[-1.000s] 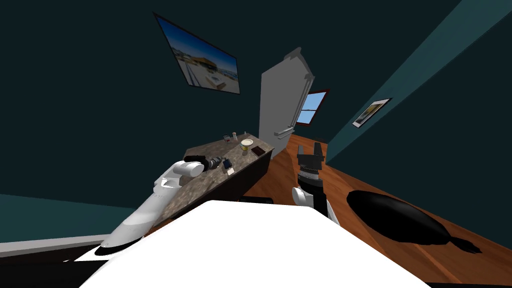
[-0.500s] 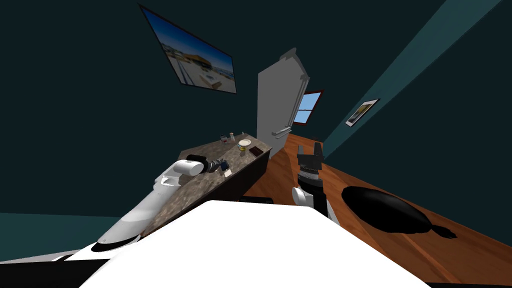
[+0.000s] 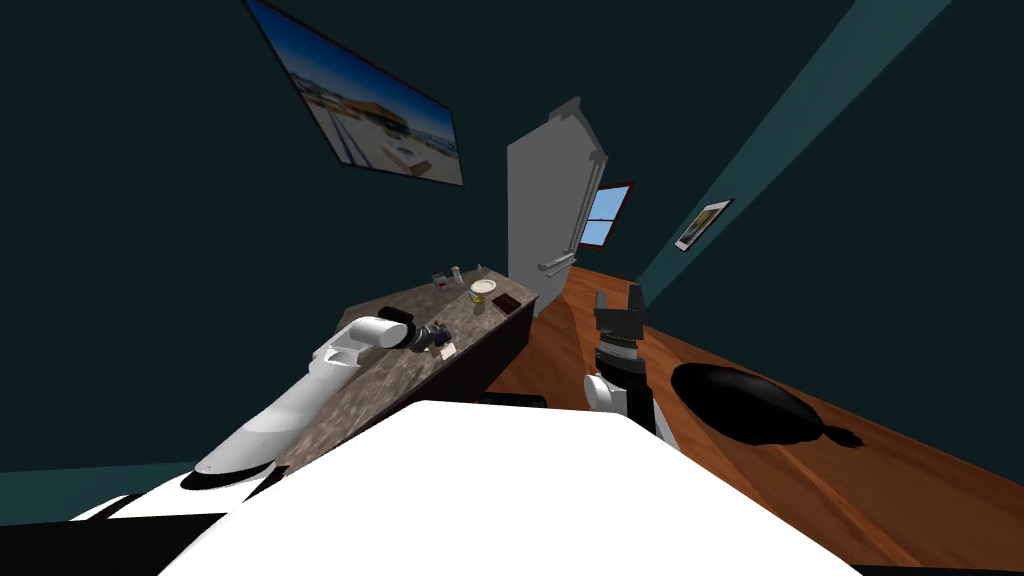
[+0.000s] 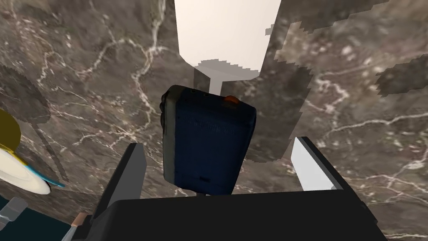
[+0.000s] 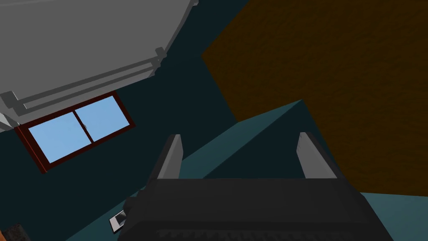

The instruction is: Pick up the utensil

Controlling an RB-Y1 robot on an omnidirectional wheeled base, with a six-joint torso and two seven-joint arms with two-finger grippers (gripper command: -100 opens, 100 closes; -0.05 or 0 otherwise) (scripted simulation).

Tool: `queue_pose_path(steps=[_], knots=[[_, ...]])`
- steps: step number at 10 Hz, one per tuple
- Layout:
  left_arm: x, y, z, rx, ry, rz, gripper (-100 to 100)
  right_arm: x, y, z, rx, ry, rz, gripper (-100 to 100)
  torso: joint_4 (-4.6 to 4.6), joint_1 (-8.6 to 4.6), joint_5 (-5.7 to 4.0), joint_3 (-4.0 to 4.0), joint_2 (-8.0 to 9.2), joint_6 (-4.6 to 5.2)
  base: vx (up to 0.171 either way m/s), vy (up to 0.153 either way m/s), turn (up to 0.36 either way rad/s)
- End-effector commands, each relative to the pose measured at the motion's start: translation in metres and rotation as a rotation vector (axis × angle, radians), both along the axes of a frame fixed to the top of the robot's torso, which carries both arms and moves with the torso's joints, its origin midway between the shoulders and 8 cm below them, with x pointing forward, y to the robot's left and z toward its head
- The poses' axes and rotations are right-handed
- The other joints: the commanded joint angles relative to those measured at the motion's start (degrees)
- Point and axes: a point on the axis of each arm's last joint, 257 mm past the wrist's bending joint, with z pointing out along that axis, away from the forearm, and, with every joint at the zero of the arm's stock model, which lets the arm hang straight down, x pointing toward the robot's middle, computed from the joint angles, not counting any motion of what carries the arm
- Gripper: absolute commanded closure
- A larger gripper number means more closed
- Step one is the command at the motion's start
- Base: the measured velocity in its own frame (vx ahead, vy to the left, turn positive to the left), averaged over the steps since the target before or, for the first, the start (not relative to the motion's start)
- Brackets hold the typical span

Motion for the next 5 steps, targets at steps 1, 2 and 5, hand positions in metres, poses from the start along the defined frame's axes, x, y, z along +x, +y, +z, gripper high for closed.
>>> queue_pose_path(steps=[1, 2, 5], knots=[[-0.012, 0.005, -0.006, 0.006, 0.070, -0.009, -100, 0.000, 0.000, 0.000, 0.000, 0.000, 0.000, 0, 0.00, 0.00, 0.00, 0.00, 0.00, 0.00, 0.021, -0.025, -0.104], [-0.015, 0.005, -0.007, 0.008, 0.081, -0.008, -100, 0.000, 0.000, 0.000, 0.000, 0.000, 0.000, 0, 0.00, -0.02, 0.00, 0.00, -0.01, 0.03, 0.019, -0.016, -0.051], [-0.037, 0.013, -0.016, 0.019, 0.194, -0.020, -100, 0.000, 0.000, 0.000, 0.000, 0.000, 0.000, 0, 0.00, 0.01, 0.00, -0.01, -0.01, 0.01, 0.027, -0.020, -0.082]])
